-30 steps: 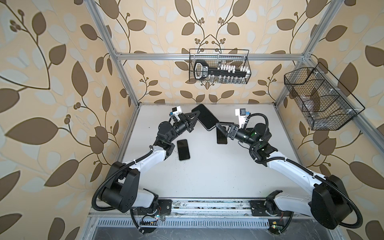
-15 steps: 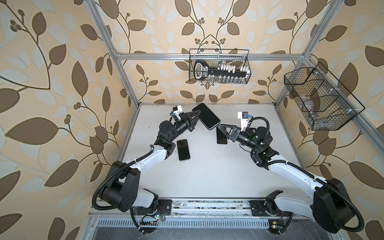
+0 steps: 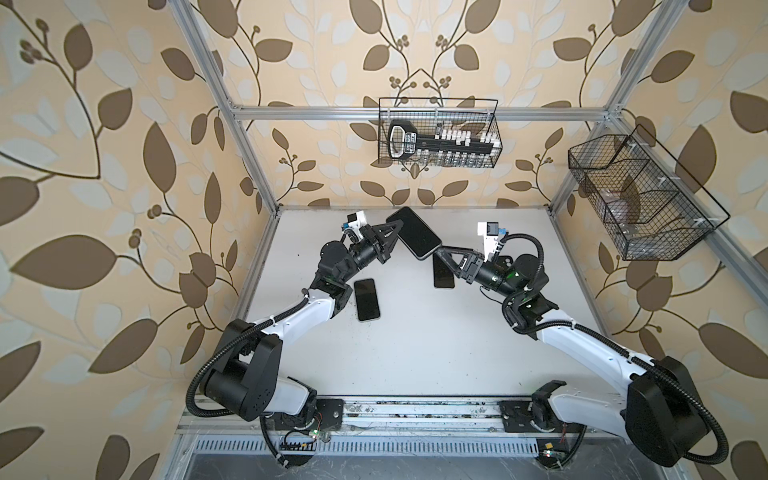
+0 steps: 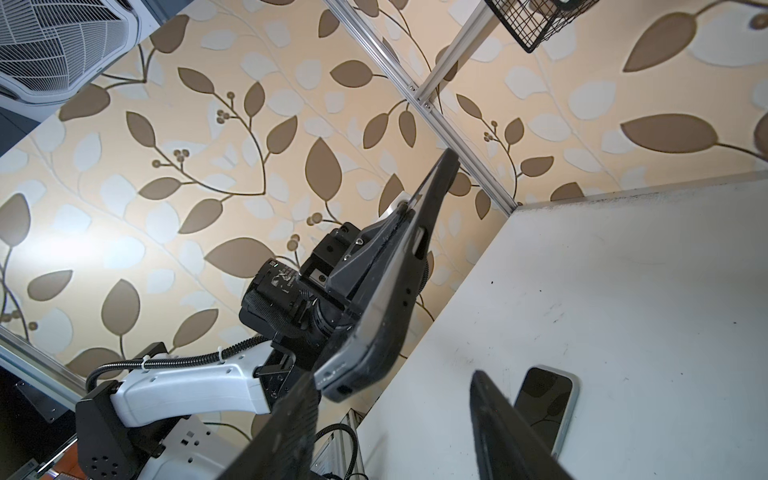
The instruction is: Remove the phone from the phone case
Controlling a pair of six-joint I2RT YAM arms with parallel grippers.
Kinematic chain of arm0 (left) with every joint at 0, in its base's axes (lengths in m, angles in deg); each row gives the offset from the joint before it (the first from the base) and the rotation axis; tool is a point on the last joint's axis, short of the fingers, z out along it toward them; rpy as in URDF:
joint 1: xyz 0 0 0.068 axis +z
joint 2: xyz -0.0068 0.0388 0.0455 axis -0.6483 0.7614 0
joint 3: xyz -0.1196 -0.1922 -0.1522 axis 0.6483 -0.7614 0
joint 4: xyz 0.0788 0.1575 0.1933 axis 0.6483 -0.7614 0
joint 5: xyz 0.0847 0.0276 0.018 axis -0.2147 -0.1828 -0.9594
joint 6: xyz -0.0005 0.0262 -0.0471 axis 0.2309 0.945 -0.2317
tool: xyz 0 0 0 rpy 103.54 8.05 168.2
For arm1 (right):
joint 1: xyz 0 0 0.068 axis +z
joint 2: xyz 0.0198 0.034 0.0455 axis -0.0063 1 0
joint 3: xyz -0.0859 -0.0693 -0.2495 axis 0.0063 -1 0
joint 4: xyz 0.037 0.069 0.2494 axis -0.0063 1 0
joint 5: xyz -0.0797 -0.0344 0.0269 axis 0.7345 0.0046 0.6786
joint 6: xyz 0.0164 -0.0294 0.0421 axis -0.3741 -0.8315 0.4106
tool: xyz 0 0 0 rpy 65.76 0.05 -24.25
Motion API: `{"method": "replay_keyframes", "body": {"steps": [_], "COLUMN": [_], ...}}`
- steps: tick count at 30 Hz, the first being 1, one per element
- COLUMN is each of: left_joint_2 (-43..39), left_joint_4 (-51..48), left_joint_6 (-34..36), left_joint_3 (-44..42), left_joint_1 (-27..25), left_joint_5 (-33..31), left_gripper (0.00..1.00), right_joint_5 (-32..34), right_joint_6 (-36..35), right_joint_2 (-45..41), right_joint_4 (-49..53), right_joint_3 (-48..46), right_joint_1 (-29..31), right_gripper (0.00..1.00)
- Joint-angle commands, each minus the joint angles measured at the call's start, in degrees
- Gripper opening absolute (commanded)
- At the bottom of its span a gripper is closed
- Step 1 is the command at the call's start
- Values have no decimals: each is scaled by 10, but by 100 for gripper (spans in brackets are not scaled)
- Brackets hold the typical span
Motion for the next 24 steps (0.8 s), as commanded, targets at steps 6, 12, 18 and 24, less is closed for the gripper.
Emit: {"method": "replay_keyframes", "body": {"steps": [6,12,18,24], "left_joint_2": [-14,-14,-15,-16], "left_joint_4": [69,74,82,81], "left_joint_6": [-1,-5,-12,-9], "left_joint_3": [36,38,43,44], "left_joint_1": [-10,-12,-15,-21], "left_joint_5": [3,3,5,8], "left_gripper": [0,0,0,0], "right_joint_5": [-6,-5,2,2], "right_joint_6": [8,11,16,26], "right_joint_2": [8,18,23,33], "right_joint_4": [-16,-15,-16,-16], "right_joint_3": [11,14,11,18], "right_joint_1": [-1,-2,-6,-8], "right_gripper": [58,58,58,58]}}
